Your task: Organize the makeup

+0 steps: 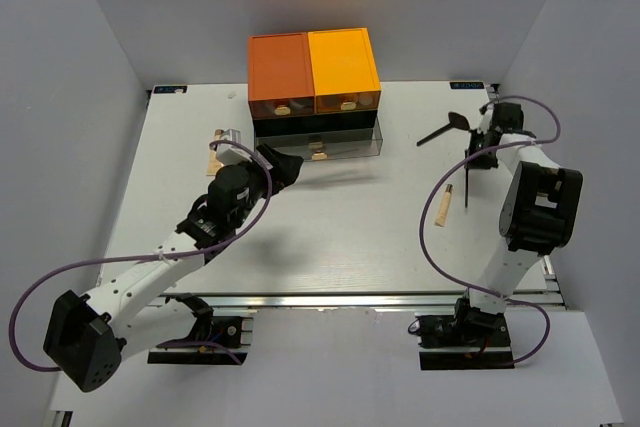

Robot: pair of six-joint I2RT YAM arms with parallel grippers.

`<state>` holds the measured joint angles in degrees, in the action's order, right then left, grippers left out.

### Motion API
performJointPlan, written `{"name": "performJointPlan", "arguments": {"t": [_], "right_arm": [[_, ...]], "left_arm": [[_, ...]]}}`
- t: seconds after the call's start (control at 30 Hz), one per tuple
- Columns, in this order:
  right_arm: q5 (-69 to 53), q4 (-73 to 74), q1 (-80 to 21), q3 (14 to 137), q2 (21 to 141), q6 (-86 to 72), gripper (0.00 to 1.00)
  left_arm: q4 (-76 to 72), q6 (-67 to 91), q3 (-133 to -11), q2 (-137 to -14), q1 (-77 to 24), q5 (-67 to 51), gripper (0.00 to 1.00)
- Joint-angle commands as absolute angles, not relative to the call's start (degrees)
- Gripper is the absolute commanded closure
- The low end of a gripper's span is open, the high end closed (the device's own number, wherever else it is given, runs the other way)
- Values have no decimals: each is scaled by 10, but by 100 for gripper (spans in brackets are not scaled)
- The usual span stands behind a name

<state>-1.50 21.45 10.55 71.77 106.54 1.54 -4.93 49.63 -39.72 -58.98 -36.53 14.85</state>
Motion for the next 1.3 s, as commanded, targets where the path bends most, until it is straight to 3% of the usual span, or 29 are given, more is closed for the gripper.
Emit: {"name": "performJointPlan", "arguments": {"t": [0.0,0.23,0.43,0.57,0.87,1.17,1.27], "right_arm": [[-94,197,107,805,1037,45,100],[-375,242,71,896,1027,160,100],[-468,269,-67,908,956,417,100],[-473,200,-160,910,913,483,100],[-362,274,-314,1035,1008,657,100],[-297,284,-340,1071,1099,671,100],[-273,274,-339,1053,1102,684,91]], "left_arm": [[-70,502,-381,-566,-366,159,2],[-76,502,-369,-553,-366,170,2],[-90,519,-343,-534,-366,180,2],[-84,522,-343,-528,-366,185,2],[-84,526,-329,-509,-366,196,2],[-69,535,-316,-480,-366,208,2],[-69,538,-309,-472,-366,212,2]]}}
